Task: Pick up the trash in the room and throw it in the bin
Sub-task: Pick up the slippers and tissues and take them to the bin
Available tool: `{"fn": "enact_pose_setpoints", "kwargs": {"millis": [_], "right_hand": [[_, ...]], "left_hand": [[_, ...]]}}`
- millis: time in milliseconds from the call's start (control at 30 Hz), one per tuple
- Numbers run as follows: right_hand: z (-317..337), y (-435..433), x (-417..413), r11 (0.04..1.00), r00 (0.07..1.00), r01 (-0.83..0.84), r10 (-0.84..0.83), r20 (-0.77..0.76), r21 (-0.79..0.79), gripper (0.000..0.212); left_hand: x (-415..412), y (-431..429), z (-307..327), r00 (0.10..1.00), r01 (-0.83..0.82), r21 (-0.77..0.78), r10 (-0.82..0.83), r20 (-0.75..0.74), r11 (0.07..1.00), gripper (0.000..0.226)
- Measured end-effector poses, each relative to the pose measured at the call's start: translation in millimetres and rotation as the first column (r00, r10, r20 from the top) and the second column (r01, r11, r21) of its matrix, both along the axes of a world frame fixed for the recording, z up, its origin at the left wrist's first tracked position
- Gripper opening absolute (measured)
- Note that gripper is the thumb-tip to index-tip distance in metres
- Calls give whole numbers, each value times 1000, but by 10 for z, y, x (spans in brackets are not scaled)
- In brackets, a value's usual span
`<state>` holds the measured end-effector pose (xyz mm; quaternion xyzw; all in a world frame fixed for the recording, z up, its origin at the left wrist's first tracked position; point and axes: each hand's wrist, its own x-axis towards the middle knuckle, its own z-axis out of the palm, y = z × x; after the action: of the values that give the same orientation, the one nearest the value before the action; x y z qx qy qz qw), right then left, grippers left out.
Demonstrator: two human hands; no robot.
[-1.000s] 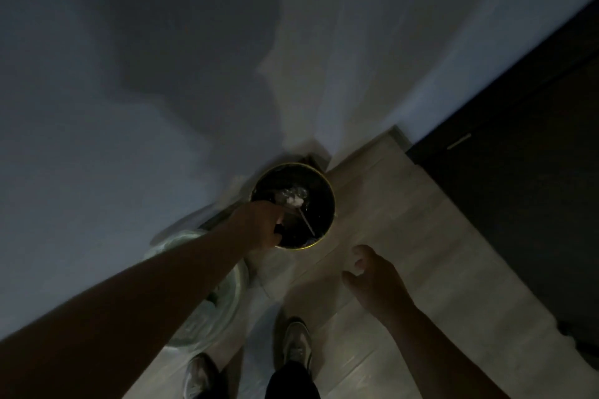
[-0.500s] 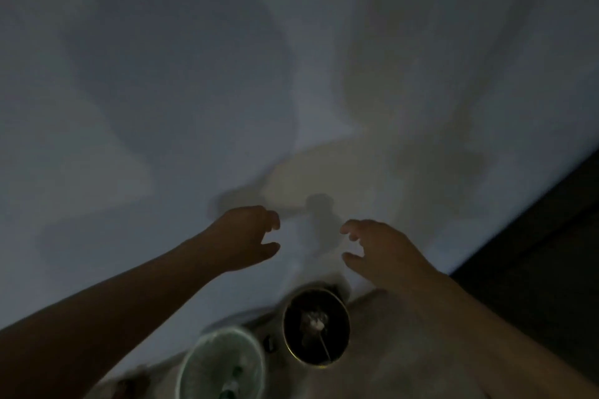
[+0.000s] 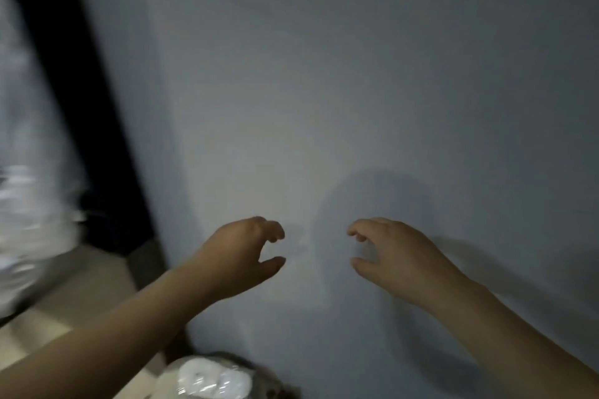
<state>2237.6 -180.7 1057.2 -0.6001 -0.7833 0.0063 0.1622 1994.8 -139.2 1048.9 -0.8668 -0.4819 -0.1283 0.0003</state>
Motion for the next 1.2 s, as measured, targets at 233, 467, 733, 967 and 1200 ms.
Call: {"fn": "enact_pose_setpoints", "kwargs": {"millis": [233,467,733,967,1200], "right_hand": [[225,-107,-2935,905,906,-423,424,-2,43,43],[440,-565,-5120,705,708,-706,701,84,66,37],[335,-910,-6947,457,455,-889,882,120,13,40],[129,-712,-8322,310,308,-951,945,108,6,45],[173,-316,-9598,252,251,-968,964,92,-3,46]], "left_hand": [[-2809,-1142,244,901,-434,28,434,12,900,36],[-4517,-2331,341,707,-708,54,705,59,705,32],[-5828,-3146,189,469,-883,47,877,105,467,36],[-6945,-3167,36,352,-936,6,934,64,352,36],[-8109,-2935,120,229,-973,9,971,61,229,39]]}}
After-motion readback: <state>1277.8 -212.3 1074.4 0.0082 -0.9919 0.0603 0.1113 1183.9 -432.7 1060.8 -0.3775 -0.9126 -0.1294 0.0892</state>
